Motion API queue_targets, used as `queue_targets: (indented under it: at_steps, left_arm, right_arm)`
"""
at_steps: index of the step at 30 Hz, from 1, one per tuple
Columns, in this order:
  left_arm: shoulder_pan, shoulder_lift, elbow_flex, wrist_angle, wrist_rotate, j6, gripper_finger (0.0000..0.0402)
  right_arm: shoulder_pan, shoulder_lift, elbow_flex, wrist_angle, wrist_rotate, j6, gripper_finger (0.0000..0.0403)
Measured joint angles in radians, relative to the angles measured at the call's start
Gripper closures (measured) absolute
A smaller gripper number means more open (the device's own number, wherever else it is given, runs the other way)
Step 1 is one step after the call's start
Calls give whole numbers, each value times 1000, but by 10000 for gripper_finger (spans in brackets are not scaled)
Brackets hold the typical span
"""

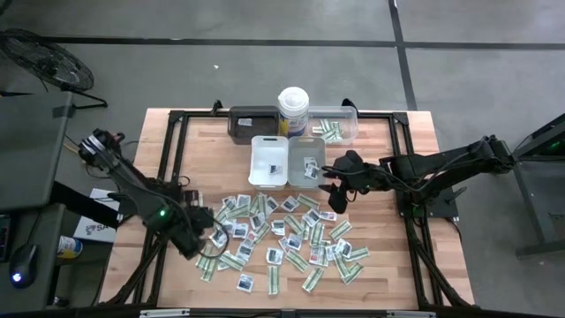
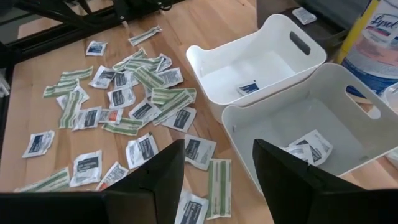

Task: Pick & Place First Aid Supplies
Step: Put the alcohol wipe into the white bin

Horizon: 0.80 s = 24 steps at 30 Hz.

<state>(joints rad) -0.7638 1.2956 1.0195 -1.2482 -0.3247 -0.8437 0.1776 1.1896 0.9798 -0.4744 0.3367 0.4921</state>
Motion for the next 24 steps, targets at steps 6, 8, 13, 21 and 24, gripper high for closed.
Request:
queue_targets:
  at_steps: [6, 8, 13, 21, 24]
  left_arm:
    - [-72, 53, 0, 41, 9, 27, 306]
    - [-90, 66, 0, 32, 20, -6, 300]
    - [-114, 82, 0, -49, 66, -318, 252]
    - [-121, -23, -179, 121, 167, -656, 216]
    - [-120, -64, -271, 206, 163, -701, 216]
  right_arm:
    - [0, 0, 0, 0, -8, -3, 219]
    - [0, 0, 0, 0, -8, -3, 219]
    - [0, 0, 0, 2, -8, 1, 219]
    - [0, 0, 0, 25, -11, 2, 219]
    - [0, 0, 0, 32, -11, 1, 219]
